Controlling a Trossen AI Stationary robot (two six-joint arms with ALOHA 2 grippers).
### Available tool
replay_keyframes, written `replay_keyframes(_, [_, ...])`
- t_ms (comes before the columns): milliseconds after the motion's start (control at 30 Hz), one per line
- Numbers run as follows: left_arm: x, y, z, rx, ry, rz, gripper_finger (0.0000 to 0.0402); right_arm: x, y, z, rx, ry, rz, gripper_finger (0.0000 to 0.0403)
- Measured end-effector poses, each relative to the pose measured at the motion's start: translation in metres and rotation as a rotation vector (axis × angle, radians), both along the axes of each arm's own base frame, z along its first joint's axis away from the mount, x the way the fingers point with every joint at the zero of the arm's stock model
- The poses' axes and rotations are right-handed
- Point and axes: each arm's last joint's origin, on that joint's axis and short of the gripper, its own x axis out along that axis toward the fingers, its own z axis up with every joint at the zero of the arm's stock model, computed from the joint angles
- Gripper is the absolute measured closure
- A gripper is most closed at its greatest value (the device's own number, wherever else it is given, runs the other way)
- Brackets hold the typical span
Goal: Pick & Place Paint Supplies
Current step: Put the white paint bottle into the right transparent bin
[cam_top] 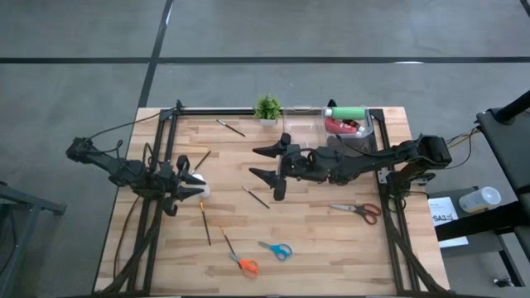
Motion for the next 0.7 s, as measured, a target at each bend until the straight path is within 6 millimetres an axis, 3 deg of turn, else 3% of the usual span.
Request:
replay_keyframes(300, [0.000, 0.000, 0.003, -0.009, -0.021, 0.000, 0.0284, 0.000, 0.000, 0.000, 0.000, 0.001, 0.000, 0.0108])
replay_keyframes(467, [-0.005, 0.002, 0.028, -0.074, -0.060, -0.018, 0.0284, 0.000, 0.000, -0.001, -0.001, 0.002, 0.000, 0.0108])
replay_keyframes(700, [-0.001, -0.001, 0.053, -0.106, 0.149, -0.040, 0.0284, 0.000, 0.000, -0.001, 0.000, 0.002, 0.000, 0.0108])
